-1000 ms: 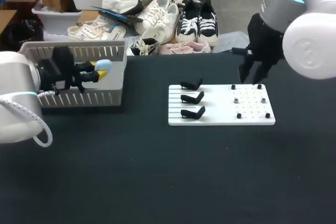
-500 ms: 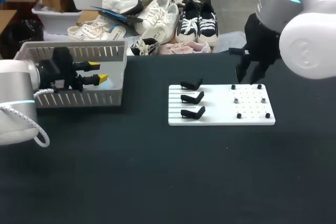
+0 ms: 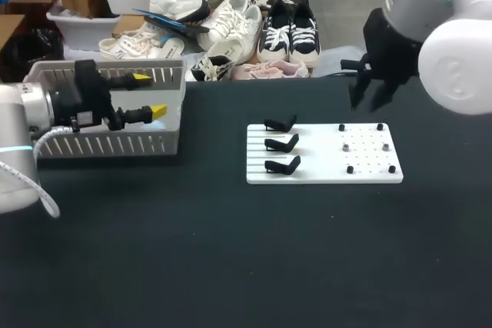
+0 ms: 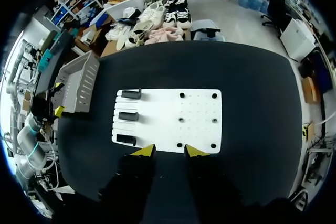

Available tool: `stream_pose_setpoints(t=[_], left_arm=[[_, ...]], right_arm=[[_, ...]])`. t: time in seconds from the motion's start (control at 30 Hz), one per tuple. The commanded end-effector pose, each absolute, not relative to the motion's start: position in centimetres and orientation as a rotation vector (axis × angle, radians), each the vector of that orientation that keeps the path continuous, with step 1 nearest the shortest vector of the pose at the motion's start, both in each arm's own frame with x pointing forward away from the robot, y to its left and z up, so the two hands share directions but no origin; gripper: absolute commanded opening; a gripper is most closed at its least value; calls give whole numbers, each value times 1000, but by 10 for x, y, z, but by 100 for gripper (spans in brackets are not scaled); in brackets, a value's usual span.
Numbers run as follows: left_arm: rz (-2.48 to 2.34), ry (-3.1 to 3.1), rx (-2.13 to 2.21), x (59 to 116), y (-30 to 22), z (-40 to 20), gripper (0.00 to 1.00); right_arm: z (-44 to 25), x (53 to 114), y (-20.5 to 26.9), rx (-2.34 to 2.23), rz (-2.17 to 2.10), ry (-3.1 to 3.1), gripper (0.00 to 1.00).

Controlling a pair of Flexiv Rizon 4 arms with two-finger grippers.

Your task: Pick up each earbud case from the left stands, insert the matching earbuds, close the lid, and place the case in the box.

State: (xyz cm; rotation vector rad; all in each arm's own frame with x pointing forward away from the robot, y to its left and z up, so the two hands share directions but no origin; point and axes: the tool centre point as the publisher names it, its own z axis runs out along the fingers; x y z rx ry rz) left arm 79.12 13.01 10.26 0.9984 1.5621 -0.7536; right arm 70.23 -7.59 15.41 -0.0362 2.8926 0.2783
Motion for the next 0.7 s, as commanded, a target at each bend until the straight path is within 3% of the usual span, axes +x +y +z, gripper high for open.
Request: stream_pose_setpoints(t=[0.03, 0.6, 0.67, 0.7], left_arm=[[-719, 1566, 955, 757, 110, 105, 100], [-695, 1584, 1017, 718, 36, 133, 100], [-707, 1606, 1022, 716, 28, 132, 100], [-707, 1606, 1022, 716, 28, 132, 100]], right_arm=[[155, 693, -95, -29, 309, 2841, 33], [168, 700, -165, -70, 434, 2716, 39], [169, 700, -171, -89, 428, 2707, 51], [169, 700, -171, -89, 428, 2707, 100]])
